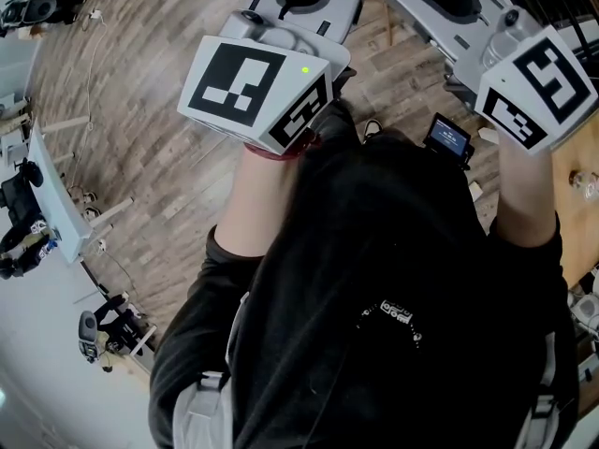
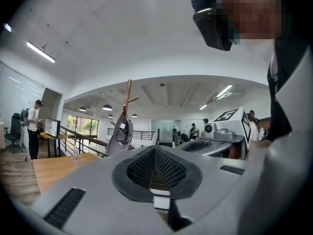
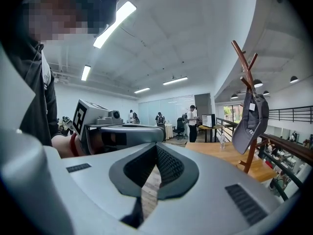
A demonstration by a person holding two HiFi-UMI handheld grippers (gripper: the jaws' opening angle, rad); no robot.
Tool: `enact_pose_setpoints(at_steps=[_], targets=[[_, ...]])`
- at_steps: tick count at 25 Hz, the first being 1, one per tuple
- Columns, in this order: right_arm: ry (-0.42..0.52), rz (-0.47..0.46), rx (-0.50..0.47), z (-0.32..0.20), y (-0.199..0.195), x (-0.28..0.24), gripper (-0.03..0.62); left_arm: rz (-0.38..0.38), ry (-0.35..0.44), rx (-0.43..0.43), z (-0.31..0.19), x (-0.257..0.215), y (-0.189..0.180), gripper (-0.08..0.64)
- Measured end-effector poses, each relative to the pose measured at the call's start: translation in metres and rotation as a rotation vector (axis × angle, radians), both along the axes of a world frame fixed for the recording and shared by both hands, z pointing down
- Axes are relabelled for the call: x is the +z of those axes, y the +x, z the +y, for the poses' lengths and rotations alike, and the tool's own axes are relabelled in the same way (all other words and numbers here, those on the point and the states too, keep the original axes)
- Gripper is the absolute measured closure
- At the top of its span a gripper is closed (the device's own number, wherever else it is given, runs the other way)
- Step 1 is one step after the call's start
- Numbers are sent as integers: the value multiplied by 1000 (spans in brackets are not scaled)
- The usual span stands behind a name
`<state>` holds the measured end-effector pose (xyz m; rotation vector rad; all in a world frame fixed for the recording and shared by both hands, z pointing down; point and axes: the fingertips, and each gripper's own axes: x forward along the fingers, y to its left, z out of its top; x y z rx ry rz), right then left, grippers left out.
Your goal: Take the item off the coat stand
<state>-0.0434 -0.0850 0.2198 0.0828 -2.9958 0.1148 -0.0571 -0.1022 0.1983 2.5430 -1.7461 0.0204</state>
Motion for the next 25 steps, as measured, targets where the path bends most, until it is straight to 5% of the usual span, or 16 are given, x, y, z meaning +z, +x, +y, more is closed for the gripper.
enact_pose_setpoints(at_steps=[12, 25], targets=[[27, 24, 112, -60, -4, -14, 575, 0, 29, 129, -61, -14, -1, 565], [93, 31, 236, -123, -55, -22, 575, 23, 42, 232, -127, -24, -51, 565]])
